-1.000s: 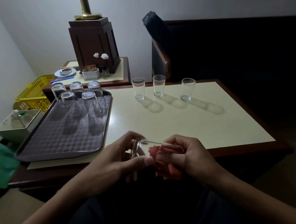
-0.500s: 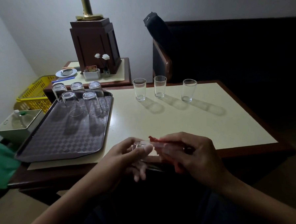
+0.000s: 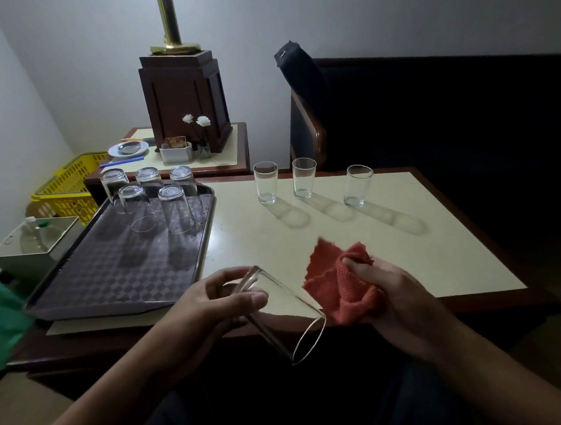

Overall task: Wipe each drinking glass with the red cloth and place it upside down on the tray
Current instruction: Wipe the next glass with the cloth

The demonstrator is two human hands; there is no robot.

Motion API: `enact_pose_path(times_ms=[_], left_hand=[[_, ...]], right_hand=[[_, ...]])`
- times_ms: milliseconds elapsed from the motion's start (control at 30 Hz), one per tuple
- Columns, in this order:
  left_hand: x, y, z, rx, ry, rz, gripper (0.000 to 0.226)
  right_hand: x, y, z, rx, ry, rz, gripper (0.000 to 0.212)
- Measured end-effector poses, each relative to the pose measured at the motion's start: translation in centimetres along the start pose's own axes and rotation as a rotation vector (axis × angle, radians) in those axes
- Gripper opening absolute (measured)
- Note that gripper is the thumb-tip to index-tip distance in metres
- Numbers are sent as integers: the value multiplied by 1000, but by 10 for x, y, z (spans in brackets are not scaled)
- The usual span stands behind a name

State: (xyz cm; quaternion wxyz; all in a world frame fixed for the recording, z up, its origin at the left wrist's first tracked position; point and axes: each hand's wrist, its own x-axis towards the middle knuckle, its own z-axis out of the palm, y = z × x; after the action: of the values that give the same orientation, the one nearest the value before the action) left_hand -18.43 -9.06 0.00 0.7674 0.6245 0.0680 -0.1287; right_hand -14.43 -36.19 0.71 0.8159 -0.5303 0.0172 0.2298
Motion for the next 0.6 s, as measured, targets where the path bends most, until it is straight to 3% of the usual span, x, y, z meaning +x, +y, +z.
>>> enact_pose_path(times_ms=[167, 267, 400, 500, 600], left_hand=[[1, -14, 31, -376, 61, -56, 62], [-5, -26, 46, -295, 39, -138, 59], [-14, -24, 50, -274, -177, -203, 51], [-15, -21, 48, -149, -399, -148, 58], [-15, -17, 46, 36, -422, -159, 74]], right_hand=[[-8, 37, 33, 0, -51, 24, 38], [-22, 64, 54, -290, -31, -136, 28], [-19, 73, 49, -468, 52, -252, 42], [-6, 61, 43, -390, 142, -229, 45], [5, 37, 30, -141, 161, -162, 44]])
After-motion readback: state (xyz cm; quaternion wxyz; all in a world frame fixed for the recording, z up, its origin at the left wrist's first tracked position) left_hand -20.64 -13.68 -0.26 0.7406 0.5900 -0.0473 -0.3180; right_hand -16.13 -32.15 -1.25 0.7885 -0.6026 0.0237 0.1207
